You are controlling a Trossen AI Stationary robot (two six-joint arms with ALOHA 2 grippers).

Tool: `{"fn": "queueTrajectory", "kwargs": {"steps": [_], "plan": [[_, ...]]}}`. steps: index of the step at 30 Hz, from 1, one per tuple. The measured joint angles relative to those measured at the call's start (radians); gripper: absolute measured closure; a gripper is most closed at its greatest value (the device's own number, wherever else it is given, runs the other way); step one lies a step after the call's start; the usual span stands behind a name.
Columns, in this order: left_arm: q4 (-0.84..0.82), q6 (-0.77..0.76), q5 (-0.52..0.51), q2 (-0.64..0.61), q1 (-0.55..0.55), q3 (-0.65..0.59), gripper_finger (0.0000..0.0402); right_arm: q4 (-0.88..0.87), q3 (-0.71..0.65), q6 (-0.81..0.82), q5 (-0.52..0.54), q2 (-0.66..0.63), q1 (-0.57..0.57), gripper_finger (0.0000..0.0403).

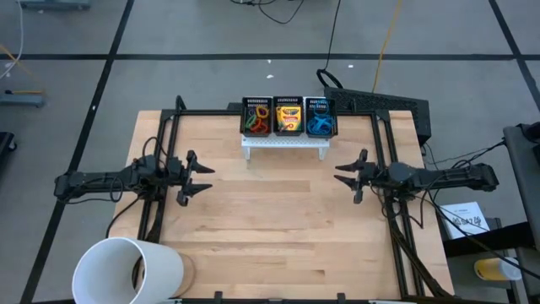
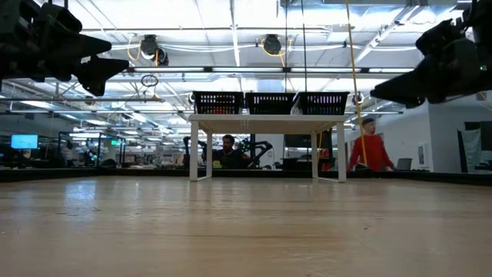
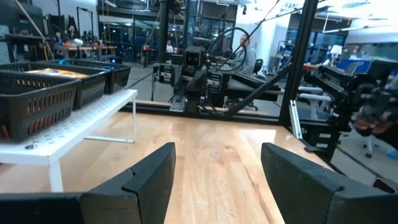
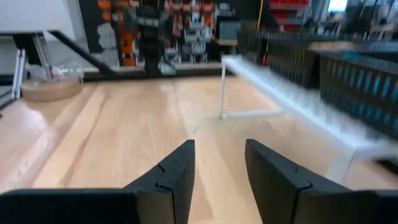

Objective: Pick & Place Office Desk Supplies
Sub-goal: Return to Home Position

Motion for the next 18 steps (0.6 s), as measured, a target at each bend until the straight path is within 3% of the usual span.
{"fn": "queueTrajectory", "kwargs": {"steps": [18], "plan": [[0.002,0.068,0.0,0.0,0.0,0.0,0.0153,0.007,-0.002,0.053,0.002,0.002,0.0,0.0273]]}}
